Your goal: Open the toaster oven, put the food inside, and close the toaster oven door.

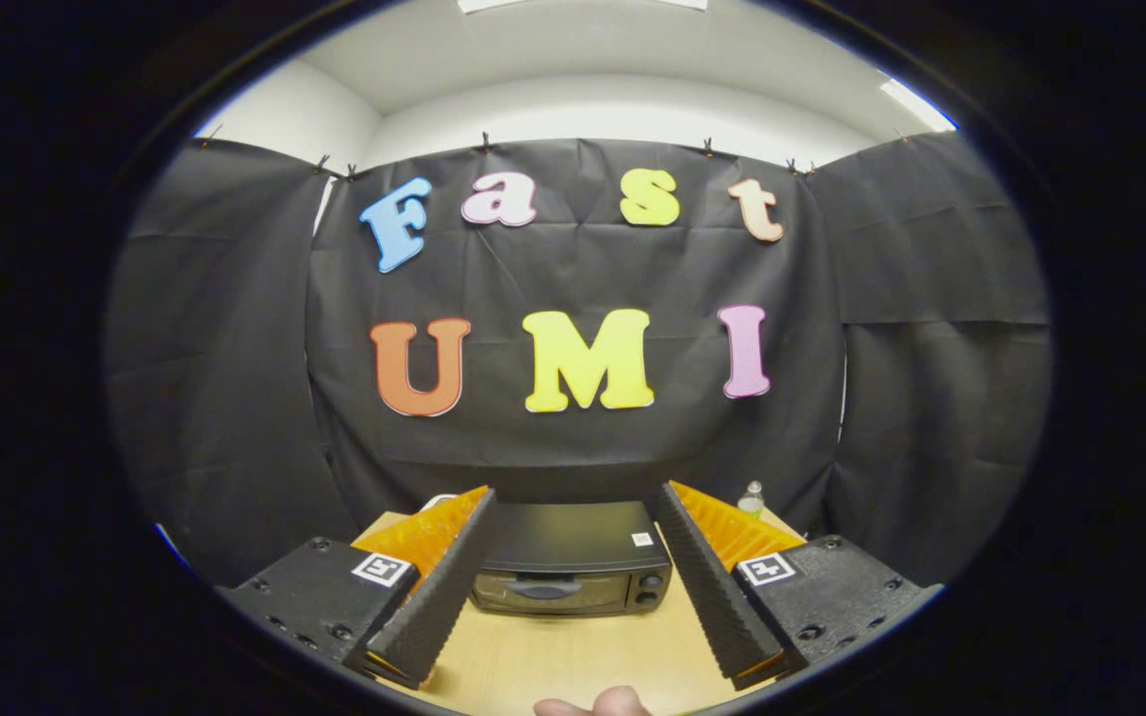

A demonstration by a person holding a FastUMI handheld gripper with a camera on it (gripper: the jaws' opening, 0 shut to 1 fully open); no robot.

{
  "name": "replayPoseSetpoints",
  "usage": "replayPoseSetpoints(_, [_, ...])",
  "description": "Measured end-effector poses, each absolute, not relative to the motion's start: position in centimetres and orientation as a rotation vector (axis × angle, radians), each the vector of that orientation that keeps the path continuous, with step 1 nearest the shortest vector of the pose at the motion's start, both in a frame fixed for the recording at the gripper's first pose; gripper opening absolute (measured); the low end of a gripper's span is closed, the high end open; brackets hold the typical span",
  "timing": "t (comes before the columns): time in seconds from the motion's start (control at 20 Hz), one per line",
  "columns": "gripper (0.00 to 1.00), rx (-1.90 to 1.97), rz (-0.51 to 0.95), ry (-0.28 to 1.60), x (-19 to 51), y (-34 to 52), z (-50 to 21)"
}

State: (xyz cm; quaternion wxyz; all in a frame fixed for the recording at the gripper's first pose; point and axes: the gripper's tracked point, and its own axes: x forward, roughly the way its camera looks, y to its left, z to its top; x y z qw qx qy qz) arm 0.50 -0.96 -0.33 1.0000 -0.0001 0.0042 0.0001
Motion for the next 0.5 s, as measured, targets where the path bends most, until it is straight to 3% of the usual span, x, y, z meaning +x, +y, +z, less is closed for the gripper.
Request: replayPoseSetpoints(0.5, [1.0, 0.015, 0.022, 0.089, 3.2, 0.0, -2.6])
